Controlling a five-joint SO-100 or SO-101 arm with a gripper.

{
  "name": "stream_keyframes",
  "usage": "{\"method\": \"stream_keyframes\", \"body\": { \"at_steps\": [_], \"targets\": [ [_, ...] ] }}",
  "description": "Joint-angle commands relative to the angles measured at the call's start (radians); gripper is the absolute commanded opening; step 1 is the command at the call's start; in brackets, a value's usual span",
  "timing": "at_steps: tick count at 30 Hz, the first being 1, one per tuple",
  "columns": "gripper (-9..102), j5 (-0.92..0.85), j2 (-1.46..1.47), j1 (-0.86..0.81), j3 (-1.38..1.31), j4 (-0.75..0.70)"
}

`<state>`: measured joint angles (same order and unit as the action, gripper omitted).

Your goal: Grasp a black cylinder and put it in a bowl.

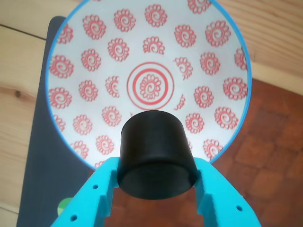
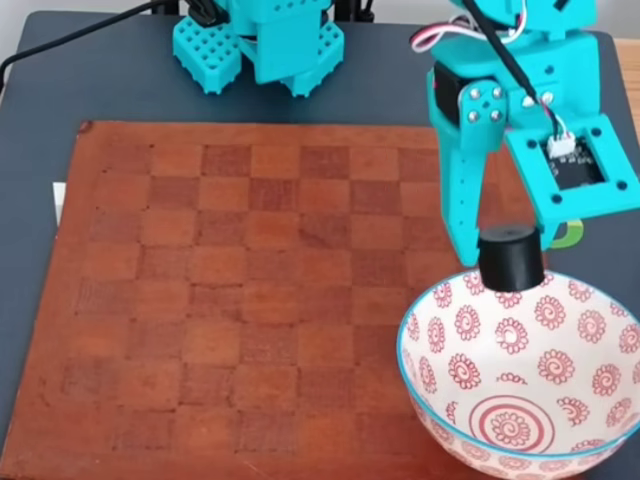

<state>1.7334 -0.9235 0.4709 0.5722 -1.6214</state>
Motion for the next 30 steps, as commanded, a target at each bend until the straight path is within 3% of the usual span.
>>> {"method": "stream_keyframes", "body": {
  "at_steps": [1, 10, 16, 23, 26, 30],
  "targets": [
    [13, -0.021, 0.023, -0.009, -0.107, 0.009],
    [14, -0.061, 0.13, -0.009, -0.23, 0.009],
    [28, -0.061, 0.127, -0.009, -0.229, 0.003],
    [28, -0.061, 0.124, -0.006, -0.219, 0.0],
    [24, -0.061, 0.123, -0.006, -0.219, -0.005],
    [11, -0.061, 0.121, -0.006, -0.219, -0.006]
  ]
}}
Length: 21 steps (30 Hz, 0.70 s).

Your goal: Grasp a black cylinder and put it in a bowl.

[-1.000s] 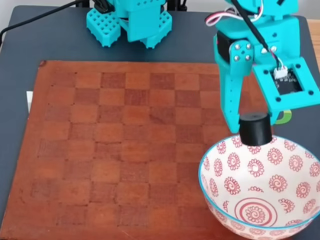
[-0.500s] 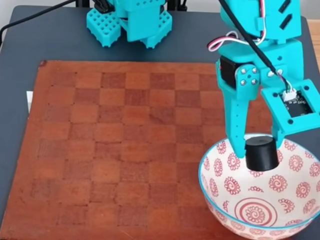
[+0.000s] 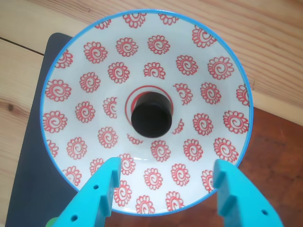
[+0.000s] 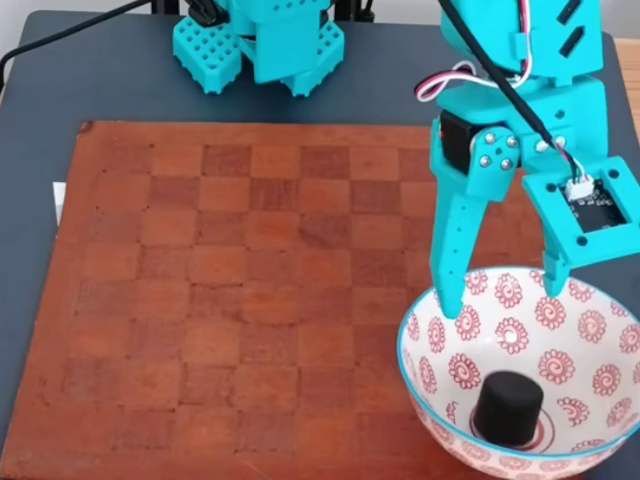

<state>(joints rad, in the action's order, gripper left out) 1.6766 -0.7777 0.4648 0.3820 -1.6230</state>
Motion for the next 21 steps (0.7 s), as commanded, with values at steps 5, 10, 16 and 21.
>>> {"method": "stream_keyframes", "body": {
  "at_steps": [5, 10, 16, 21],
  "targets": [
    [0, -0.005, -0.041, 0.0, -0.025, -0.005],
    [0, -0.005, -0.129, 0.002, 0.054, -0.005],
    [0, 0.011, -0.298, 0.008, 0.27, -0.005],
    [0, 0.015, -0.48, 0.012, 0.476, -0.005]
  ]
}}
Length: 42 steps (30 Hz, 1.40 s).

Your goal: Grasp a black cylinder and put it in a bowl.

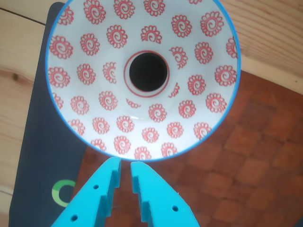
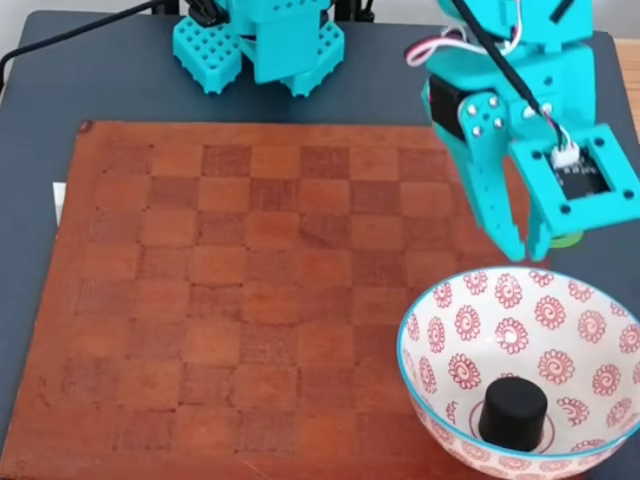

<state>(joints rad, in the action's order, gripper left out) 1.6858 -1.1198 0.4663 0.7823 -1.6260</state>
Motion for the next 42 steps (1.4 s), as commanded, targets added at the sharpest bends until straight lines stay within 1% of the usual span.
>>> {"method": "stream_keyframes", "body": {
  "at_steps": [1, 5, 15, 28, 36, 42],
  "targets": [
    [0, 0.009, -0.178, 0.011, 0.118, -0.002],
    [0, 0.026, -0.342, 0.014, 0.296, 0.0],
    [0, 0.138, -0.798, 0.014, 0.787, 0.005],
    [0, 0.334, -1.292, -0.006, 1.347, 0.014],
    [0, 0.453, -1.506, -0.006, 1.58, 0.015],
    [0, 0.486, -1.641, -0.006, 1.709, 0.023]
  ]
}}
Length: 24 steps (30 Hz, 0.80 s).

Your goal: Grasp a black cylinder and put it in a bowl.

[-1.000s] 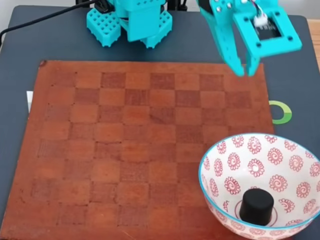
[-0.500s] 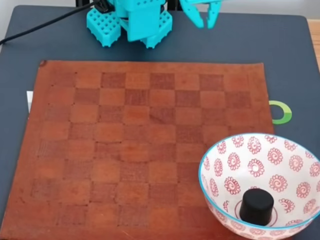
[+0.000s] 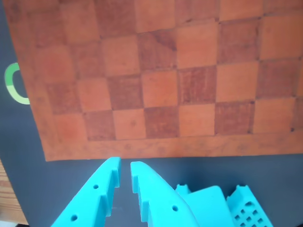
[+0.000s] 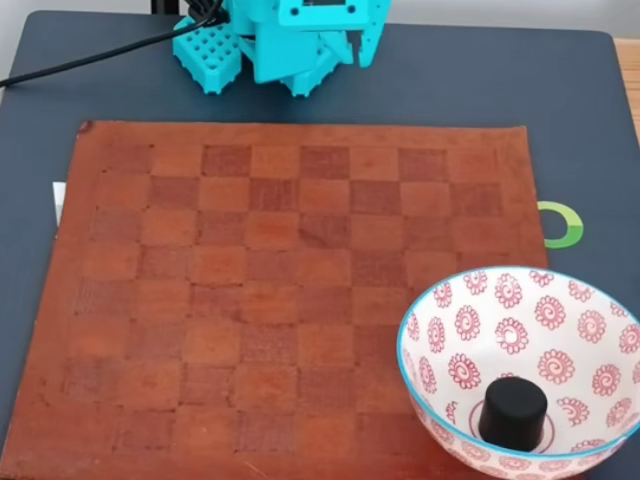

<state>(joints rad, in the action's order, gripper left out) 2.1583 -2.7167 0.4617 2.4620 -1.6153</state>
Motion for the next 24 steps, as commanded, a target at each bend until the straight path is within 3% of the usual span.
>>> {"method": "stream_keyframes", "body": {
  "at_steps": [1, 17, 24],
  "targets": [
    [0, 0.014, -0.067, -0.002, 0.054, 0.02],
    [0, 0.012, -0.354, -0.097, 0.305, 0.201],
    [0, 0.005, -0.367, -0.095, 0.433, 0.396]
  ]
}}
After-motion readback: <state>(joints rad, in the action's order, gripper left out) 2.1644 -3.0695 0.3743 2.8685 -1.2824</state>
